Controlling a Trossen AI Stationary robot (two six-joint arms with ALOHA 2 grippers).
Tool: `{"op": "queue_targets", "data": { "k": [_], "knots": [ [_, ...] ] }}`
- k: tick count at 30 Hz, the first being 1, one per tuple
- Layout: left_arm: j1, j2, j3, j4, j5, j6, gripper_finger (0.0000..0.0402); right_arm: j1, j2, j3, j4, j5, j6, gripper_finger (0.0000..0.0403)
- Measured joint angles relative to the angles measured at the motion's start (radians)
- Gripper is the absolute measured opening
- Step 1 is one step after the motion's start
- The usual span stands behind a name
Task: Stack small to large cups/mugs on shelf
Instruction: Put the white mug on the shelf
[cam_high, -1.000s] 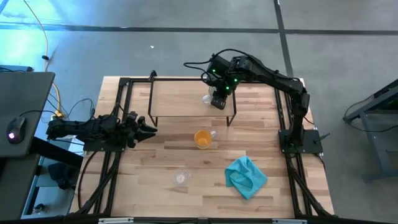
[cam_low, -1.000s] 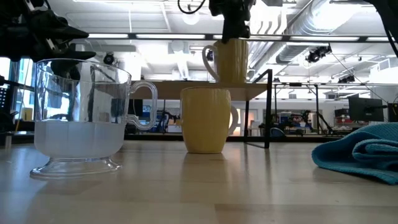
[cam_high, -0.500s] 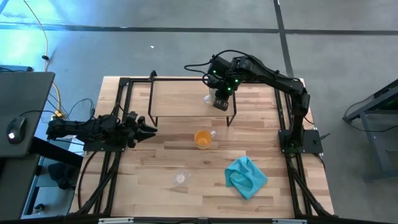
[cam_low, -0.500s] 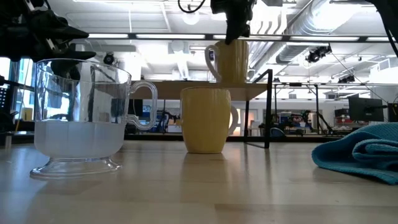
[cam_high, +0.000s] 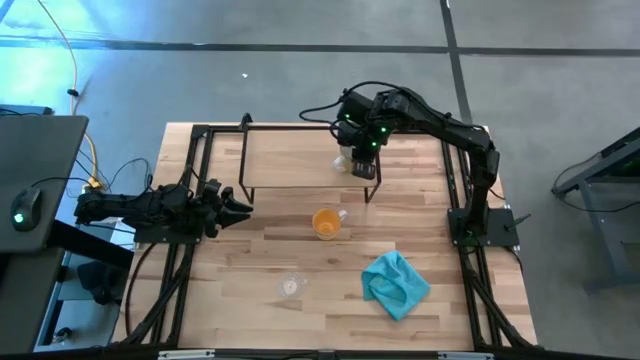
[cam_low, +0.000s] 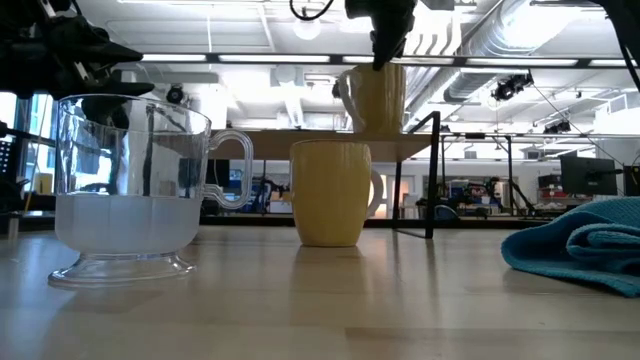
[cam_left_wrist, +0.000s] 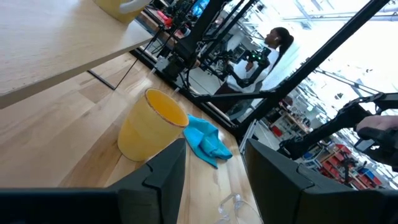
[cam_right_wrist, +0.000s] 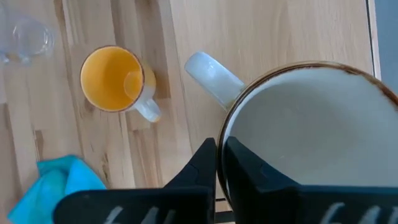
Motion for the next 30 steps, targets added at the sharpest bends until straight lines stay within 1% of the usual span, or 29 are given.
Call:
{"op": "queue_targets", "data": {
  "k": [18, 21, 24, 30],
  "knots": [
    [0.0, 0.0, 0.0, 0.0, 0.0, 0.0, 0.0154, 0.004, 0.001, -0.002, -0.025, 0.002, -0.174, 0.0],
    [0.0, 0.0, 0.0, 0.0, 0.0, 0.0, 0.0154, 0.006, 0.002, -0.002, -0.024, 0.022, -0.148, 0.0001],
    [0.0, 0.0, 0.0, 0.0, 0.0, 0.0, 0.0154, 0.007, 0.004, 0.011, -0.026, 0.037, -0.109, 0.0013],
    [0.0, 0.0, 0.0, 0.0, 0.0, 0.0, 0.0154, 0.006, 0.011, 0.08, -0.034, 0.048, -0.083, 0.0061]
  ]
}}
